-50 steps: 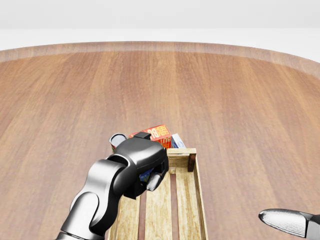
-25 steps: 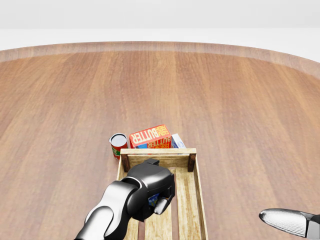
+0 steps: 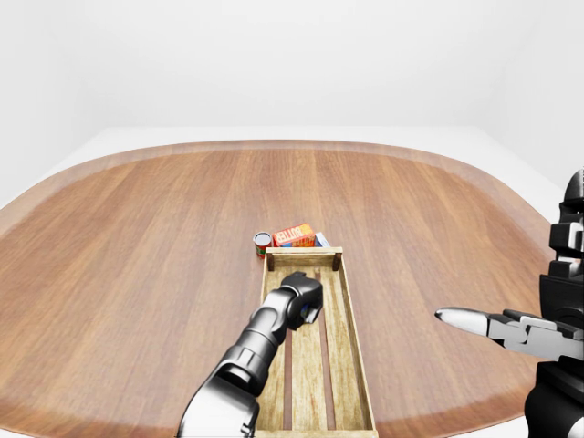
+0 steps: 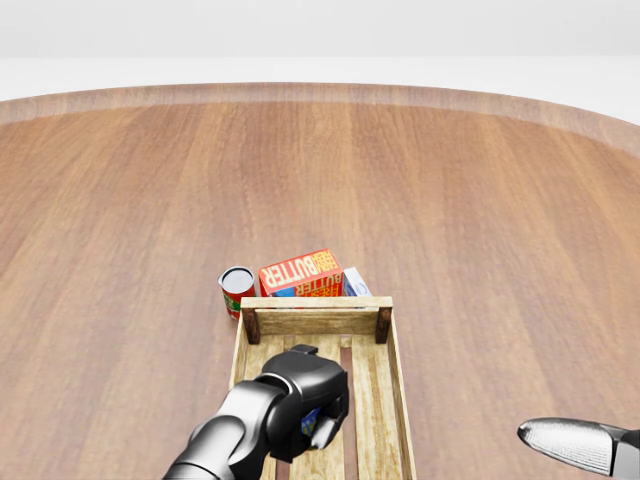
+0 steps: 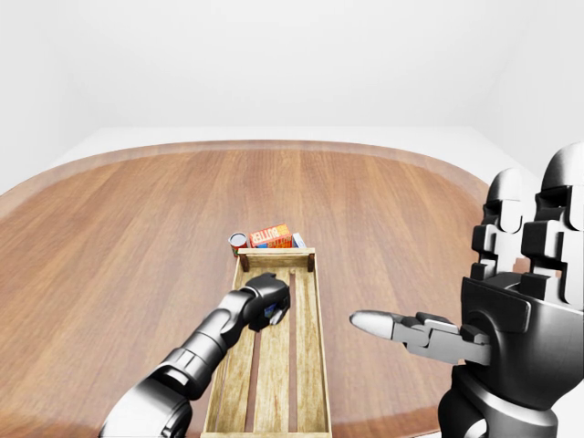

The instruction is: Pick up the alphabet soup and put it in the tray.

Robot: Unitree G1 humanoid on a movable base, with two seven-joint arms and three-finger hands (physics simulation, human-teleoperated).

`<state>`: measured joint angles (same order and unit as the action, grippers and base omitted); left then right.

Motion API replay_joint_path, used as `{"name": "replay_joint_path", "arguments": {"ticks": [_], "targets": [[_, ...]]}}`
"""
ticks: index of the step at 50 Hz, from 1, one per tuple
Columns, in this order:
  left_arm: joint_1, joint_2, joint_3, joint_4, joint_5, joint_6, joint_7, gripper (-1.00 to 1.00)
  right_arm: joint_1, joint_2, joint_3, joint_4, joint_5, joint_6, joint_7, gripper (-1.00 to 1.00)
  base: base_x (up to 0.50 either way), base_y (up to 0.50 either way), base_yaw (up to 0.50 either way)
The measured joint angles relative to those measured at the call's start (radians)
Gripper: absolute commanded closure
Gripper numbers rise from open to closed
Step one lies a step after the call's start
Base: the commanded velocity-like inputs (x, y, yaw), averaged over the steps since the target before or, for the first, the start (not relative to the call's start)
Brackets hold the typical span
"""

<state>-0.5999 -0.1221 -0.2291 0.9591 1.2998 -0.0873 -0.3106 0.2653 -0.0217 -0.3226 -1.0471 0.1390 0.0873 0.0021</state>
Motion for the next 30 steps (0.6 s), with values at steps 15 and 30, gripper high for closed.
{"name": "replay_joint_path", "arguments": {"ticks": [15, 30], "targets": [[-0.052, -0.009, -0.002, 0.142, -0.004, 0.0, 0.07, 0.31, 0.004, -0.007, 0.008, 0.0, 0.006, 0.0, -0.007, -0.98, 0.0, 0.0, 0.0], [-0.067, -0.028, -0.008, 0.176, -0.01, 0.0, 0.102, -1.0, 0.005, -0.013, 0.007, 0.0, 0.016, 0.0, -0.011, -0.99, 0.0, 0.0, 0.0]]}}
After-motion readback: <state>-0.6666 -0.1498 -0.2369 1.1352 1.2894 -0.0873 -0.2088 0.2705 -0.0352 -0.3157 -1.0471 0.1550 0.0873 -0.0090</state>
